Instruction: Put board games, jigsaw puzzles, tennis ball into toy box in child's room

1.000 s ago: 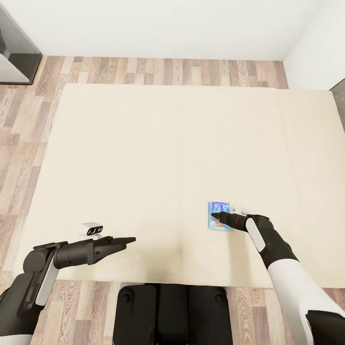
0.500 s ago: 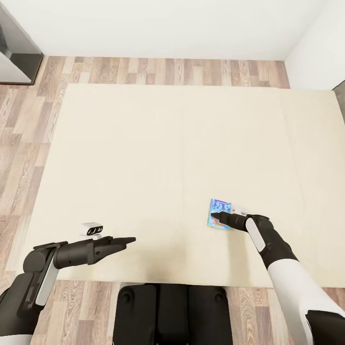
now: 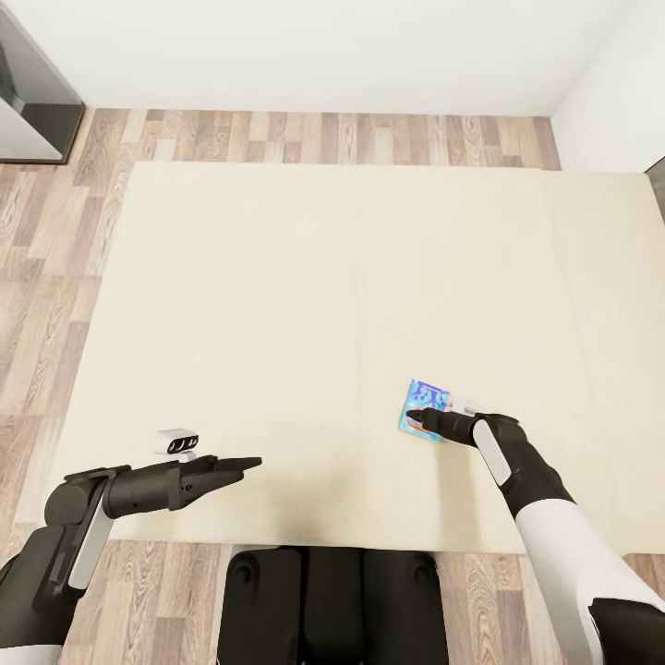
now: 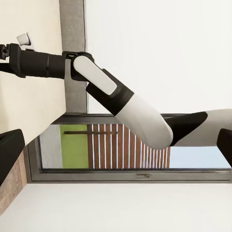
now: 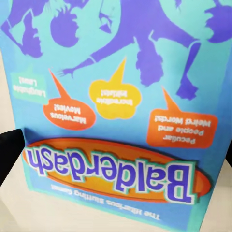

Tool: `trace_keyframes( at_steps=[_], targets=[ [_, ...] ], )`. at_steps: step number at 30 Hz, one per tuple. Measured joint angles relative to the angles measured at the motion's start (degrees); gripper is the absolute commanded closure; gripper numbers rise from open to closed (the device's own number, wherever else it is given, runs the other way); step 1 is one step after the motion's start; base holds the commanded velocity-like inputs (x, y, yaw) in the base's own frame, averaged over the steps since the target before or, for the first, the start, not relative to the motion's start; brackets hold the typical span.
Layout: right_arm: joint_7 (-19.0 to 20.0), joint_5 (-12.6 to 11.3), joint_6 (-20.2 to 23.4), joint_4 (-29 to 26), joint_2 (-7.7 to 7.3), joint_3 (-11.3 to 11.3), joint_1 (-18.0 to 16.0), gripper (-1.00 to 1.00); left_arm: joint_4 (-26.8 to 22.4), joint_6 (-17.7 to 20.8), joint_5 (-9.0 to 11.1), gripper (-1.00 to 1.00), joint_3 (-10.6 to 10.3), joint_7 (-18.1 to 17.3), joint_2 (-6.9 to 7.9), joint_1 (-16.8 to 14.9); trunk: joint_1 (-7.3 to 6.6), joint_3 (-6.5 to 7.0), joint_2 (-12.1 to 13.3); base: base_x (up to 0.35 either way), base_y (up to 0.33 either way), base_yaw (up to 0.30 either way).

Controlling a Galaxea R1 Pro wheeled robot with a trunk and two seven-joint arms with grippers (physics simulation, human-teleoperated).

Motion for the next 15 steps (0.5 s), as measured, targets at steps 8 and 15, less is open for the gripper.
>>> trace_keyframes(
  at_steps=[8,15],
  targets=[
    [0.0,0.0,0.0,0.0,0.0,0.0,0.0,-1.0,0.0,0.1,0.0,-1.0,0.0,0.0,0.0,0.0,0.0,0.0,0.0,0.008,0.022,0.0],
    [-0.1,0.0,-0.1,0.1,0.09,0.0,0.0,-1.0,0.0,0.0,0.0,-1.0,0.0,0.0,0.0,0.0,0.0,0.0,0.0,0.046,0.046,0.0]
  ],
)
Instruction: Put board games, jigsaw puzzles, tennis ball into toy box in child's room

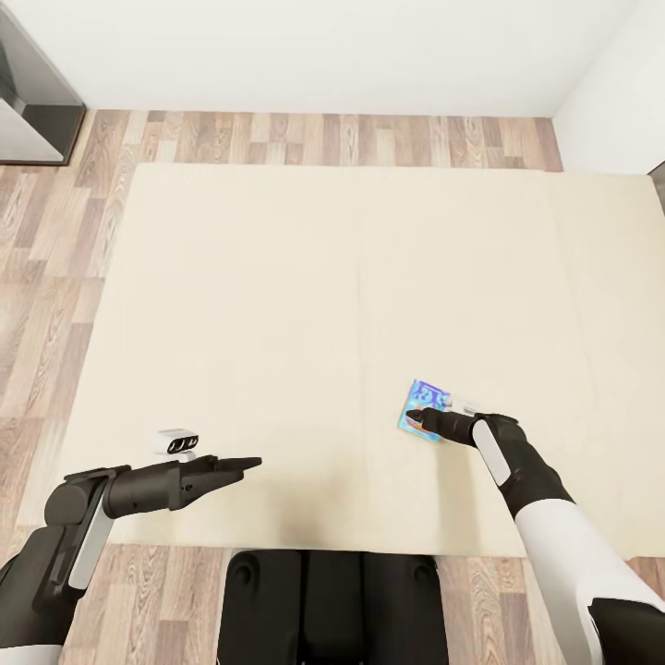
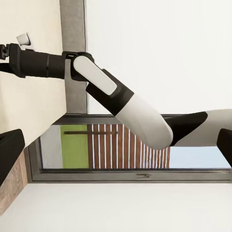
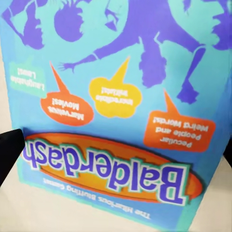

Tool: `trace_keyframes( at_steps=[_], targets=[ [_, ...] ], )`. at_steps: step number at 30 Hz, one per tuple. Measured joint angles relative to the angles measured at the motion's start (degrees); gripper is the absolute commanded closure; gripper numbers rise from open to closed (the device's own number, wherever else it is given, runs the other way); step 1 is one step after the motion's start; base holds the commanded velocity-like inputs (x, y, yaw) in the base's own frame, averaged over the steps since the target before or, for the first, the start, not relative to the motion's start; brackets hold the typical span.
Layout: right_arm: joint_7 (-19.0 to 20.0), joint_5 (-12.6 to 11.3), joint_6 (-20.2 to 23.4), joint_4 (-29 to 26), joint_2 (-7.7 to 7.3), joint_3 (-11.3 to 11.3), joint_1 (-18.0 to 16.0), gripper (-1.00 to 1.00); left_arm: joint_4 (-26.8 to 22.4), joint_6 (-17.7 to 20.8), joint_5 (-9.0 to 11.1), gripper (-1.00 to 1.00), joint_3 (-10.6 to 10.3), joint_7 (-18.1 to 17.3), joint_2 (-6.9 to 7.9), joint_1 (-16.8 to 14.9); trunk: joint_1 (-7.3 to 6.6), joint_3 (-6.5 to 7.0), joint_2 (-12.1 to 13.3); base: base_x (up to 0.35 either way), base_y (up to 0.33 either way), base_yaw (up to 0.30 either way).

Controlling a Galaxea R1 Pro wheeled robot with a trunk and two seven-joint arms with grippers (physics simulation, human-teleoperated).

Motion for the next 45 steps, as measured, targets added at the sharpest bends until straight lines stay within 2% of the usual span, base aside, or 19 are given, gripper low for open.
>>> trace_keyframes(
  at_steps=[14,28,45],
  targets=[
    [0.0,0.0,0.0,-0.1,0.02,0.0,0.0,-1.0,0.0,0.0,0.0,-1.0,0.0,0.0,0.0,0.0,0.0,0.0,0.0,0.0,0.099,0.0],
    [0.0,-0.3,0.1,-0.4,-0.79,-0.4,0.0,-1.0,0.0,0.0,0.0,-1.0,0.0,0.0,0.0,0.0,0.0,0.0,0.0,0.0,0.005,0.0],
    [-0.2,-0.3,0.6,-0.4,-0.88,-0.7,-0.1,-1.0,0.0,0.0,0.0,-1.0,0.0,0.0,0.0,0.0,0.0,0.0,0.0,0.0,0.0,0.0]
  ],
)
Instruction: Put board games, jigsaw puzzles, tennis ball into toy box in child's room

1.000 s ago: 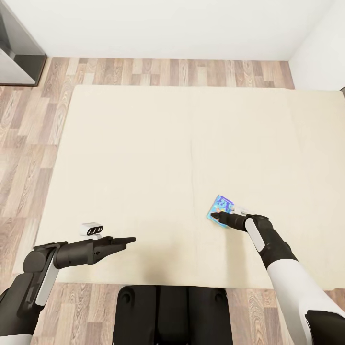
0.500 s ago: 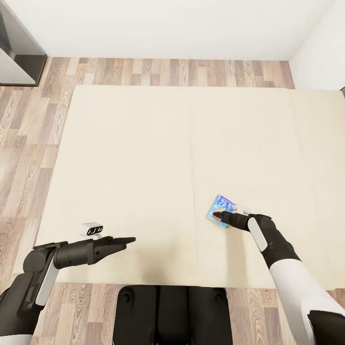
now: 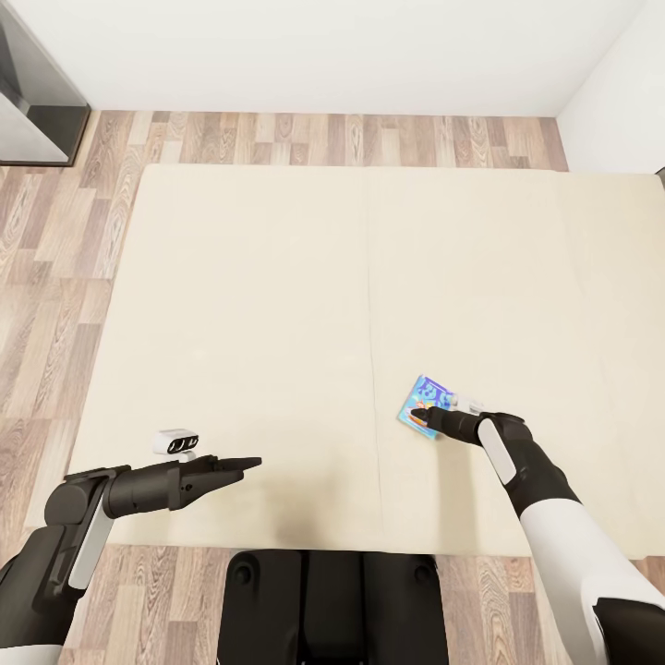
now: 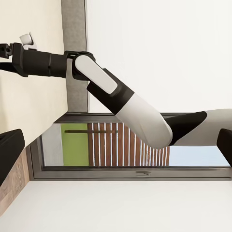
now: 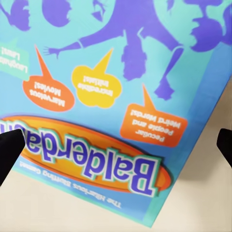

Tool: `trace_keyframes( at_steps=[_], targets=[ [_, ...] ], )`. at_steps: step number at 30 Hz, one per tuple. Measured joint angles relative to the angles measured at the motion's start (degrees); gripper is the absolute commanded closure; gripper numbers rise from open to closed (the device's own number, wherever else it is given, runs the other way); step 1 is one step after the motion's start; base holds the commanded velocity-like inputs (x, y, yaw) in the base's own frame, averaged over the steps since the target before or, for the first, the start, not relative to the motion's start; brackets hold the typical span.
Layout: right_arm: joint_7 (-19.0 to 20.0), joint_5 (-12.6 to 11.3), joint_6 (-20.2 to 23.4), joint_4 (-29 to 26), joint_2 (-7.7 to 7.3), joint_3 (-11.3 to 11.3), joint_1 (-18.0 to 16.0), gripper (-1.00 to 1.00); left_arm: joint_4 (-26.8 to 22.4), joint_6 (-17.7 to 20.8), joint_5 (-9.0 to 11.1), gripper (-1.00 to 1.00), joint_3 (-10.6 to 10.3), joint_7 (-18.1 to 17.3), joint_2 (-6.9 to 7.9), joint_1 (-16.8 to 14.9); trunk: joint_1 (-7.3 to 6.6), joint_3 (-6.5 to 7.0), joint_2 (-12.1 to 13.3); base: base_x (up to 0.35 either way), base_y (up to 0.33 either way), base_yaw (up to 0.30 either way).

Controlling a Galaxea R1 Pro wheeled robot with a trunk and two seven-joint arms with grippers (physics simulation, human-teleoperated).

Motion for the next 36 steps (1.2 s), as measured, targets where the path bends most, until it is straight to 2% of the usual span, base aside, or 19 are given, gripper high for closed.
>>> trace_keyframes(
  at_steps=[24,36],
  targets=[
    [0.1,-0.2,0.0,0.0,-0.13,-0.2,-1.0,-1.0,0.0,0.0,0.0,-1.0,0.0,0.0,0.0,0.0,0.0,0.0,0.0,0.0,0.0,0.0],
    [-0.3,-0.3,0.1,-0.1,-0.18,-0.2,-2.9,-1.0,0.0,0.0,0.0,-1.0,0.0,0.0,0.09,0.0,0.0,0.0,0.0,0.0,0.0,0.0]
  ],
)
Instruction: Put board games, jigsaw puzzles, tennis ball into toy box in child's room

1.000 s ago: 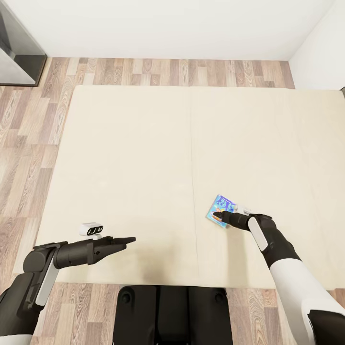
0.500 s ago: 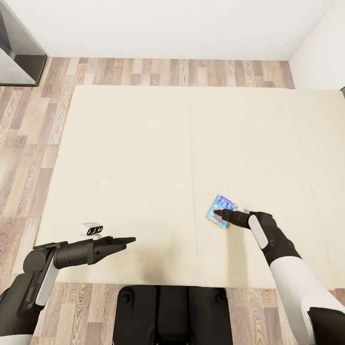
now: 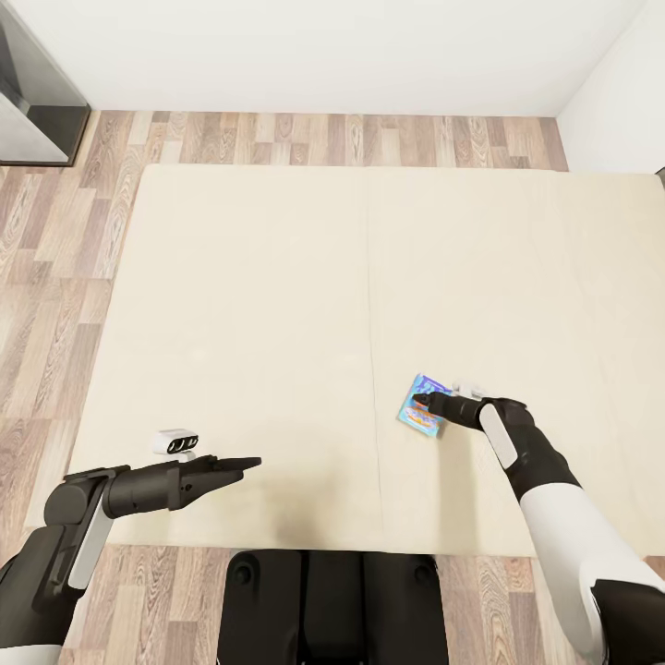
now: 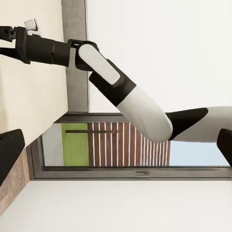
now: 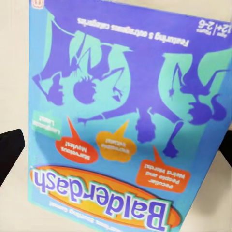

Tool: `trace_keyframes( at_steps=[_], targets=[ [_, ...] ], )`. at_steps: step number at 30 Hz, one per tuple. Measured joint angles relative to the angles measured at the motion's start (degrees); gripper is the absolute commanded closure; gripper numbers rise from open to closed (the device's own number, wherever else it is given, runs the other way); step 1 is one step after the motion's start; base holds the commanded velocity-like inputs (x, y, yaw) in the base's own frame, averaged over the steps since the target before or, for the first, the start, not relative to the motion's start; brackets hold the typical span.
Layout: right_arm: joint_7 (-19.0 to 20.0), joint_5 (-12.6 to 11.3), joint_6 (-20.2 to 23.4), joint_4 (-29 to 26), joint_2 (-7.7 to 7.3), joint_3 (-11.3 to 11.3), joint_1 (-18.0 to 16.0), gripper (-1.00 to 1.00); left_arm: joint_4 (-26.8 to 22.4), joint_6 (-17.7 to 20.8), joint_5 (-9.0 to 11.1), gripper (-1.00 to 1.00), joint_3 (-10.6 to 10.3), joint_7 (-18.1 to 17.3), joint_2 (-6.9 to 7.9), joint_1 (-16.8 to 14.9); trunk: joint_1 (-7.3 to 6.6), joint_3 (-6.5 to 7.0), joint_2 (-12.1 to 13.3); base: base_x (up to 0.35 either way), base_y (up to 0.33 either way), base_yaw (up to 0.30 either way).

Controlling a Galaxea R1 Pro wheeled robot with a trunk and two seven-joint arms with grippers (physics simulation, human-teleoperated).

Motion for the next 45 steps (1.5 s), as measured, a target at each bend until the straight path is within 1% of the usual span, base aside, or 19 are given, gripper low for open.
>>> trace_keyframes(
  at_steps=[6,12,16,18,28,45],
  targets=[
    [-0.1,0.0,0.0,0.0,-0.13,0.0,-0.1,-1.0,0.0,0.0,0.0,-1.0,0.0,0.0,0.0,0.0,0.0,0.0,0.0,0.0,0.0,0.0],
    [0.0,-0.1,0.1,0.0,-1.08,-0.1,-0.2,-1.0,0.0,0.0,0.0,-1.0,0.0,0.0,-0.05,0.0,0.0,0.0,0.0,0.0,0.0,0.0],
    [0.2,-0.2,0.2,0.0,-2.03,-0.1,-0.1,-1.0,0.0,0.0,0.0,-1.0,0.0,0.0,-0.07,0.0,0.0,0.0,0.0,0.0,0.0,0.0],
    [0.3,-0.2,0.1,0.1,-2.17,-0.1,-0.1,-1.0,0.0,0.0,0.0,-1.0,0.0,0.0,-0.08,0.0,0.0,0.0,0.0,0.0,0.0,0.0],
    [0.0,-0.4,0.1,0.1,-1.6,-0.1,-0.1,-1.0,0.1,0.0,0.0,-1.0,0.0,0.0,-0.09,0.0,0.0,0.0,0.0,0.0,0.0,0.0],
    [0.2,-0.3,0.1,0.1,-1.37,-0.1,-0.2,-1.0,0.1,0.0,0.0,-1.0,0.0,0.0,-0.16,0.0,0.0,0.0,0.0,0.0,0.0,0.0]
  ],
)
